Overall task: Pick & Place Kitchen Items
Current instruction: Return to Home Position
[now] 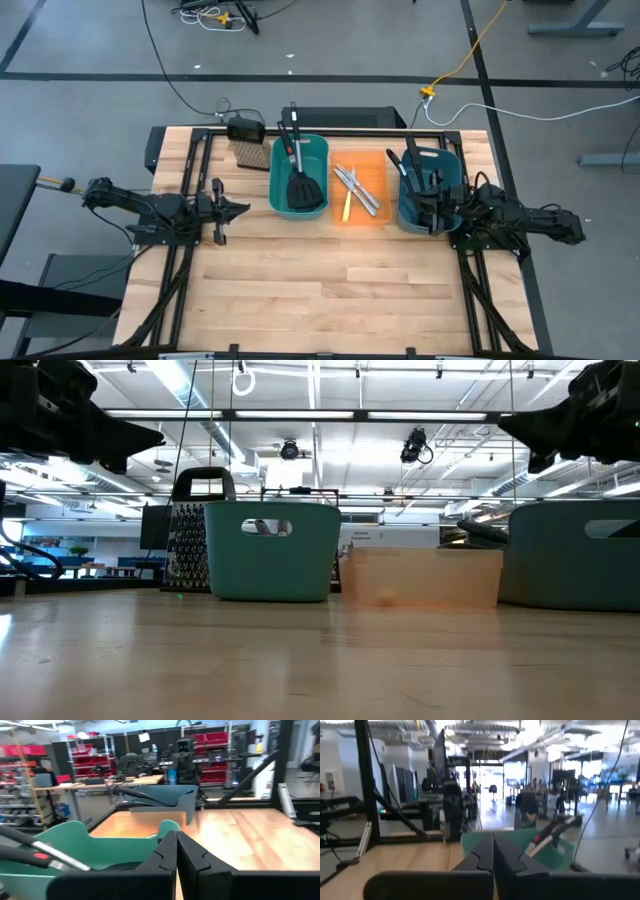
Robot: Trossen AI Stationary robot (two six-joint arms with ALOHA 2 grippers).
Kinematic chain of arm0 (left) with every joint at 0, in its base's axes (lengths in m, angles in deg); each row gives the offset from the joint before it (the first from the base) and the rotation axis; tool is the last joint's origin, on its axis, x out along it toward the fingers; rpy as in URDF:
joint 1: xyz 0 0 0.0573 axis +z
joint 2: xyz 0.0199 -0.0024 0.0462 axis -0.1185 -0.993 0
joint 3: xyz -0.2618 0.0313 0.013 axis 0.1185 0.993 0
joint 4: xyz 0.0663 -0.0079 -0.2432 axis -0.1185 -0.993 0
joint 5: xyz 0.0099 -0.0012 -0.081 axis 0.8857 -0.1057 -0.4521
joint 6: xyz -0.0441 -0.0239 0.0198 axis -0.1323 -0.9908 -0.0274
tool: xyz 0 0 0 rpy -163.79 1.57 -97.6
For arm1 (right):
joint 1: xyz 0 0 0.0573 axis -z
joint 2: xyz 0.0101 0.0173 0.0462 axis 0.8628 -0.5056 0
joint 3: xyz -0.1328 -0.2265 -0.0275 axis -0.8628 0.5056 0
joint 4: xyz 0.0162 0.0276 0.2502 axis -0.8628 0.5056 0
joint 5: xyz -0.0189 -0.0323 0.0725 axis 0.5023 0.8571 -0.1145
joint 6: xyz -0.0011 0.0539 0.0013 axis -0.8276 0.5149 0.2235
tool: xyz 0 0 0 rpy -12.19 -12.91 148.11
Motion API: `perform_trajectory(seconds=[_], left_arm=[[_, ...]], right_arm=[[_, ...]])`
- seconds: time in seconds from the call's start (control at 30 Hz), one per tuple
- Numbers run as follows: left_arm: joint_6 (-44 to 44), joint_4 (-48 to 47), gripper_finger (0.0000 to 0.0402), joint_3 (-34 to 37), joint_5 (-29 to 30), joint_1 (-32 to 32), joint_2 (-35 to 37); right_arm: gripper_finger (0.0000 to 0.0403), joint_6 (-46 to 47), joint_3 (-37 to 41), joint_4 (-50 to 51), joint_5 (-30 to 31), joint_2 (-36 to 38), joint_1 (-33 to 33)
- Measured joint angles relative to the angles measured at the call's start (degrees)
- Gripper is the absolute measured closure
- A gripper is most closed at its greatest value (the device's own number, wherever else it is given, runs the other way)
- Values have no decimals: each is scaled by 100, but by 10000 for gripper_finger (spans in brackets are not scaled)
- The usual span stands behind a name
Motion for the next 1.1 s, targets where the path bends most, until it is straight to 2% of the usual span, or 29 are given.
perform_trajectory(seconds=[0.17,0.47,0.63,0.77,1.1], left_arm=[[-100,-11,400,1,-117,0,-91],[-209,-17,400,2,-105,0,-267],[-294,-23,400,4,-106,0,-264],[-337,-24,400,4,-105,0,-262],[-295,-17,400,9,72,0,-210]], right_arm=[[401,307,-4,384,-55,-249,-12],[401,24,-4,-135,-259,-629,-7],[401,16,-4,-4,-1,-629,-5],[401,11,-4,-115,-240,-632,-12],[401,12,-6,-143,-395,-363,-12]])
